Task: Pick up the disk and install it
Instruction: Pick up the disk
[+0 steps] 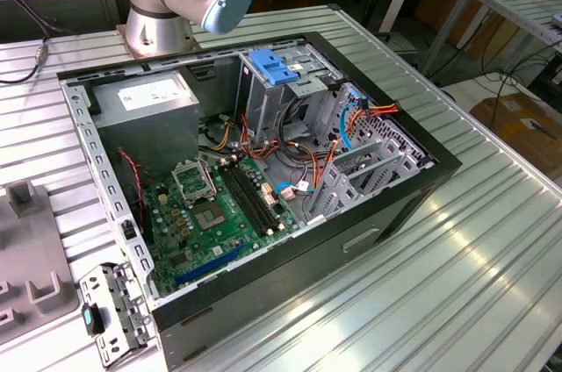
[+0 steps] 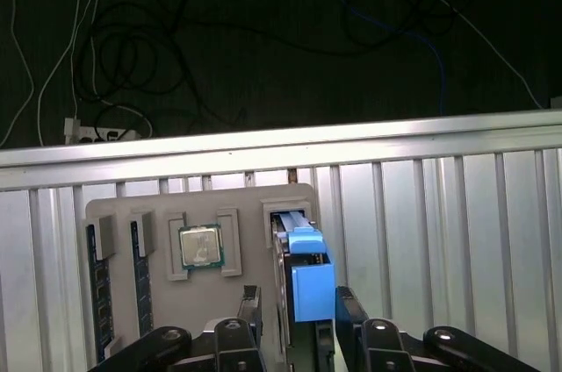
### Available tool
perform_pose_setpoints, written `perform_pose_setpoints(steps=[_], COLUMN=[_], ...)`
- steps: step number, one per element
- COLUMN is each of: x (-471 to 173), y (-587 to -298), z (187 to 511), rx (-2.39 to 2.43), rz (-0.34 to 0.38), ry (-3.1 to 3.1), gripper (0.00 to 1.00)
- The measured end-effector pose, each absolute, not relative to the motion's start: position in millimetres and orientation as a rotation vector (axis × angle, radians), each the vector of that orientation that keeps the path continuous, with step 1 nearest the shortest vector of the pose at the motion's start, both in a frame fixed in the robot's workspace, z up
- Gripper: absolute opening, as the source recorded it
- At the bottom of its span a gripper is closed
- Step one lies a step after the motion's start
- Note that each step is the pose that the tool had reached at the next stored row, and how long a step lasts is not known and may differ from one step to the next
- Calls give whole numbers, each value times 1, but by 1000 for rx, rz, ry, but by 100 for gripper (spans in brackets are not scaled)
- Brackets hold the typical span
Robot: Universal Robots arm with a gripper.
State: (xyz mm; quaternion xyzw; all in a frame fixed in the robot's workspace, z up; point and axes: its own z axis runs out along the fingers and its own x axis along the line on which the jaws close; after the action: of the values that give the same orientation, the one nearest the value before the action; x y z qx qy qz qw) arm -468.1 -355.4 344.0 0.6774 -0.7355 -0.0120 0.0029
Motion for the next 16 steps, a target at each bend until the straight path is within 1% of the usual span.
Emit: perform_pose_setpoints(steps=[8, 16], x=[-470, -475], y=[-355, -352], z=[342, 330], rx=[2124, 2124], rz=[-37, -37], ry=[-2306, -2306], gripper=[47, 47])
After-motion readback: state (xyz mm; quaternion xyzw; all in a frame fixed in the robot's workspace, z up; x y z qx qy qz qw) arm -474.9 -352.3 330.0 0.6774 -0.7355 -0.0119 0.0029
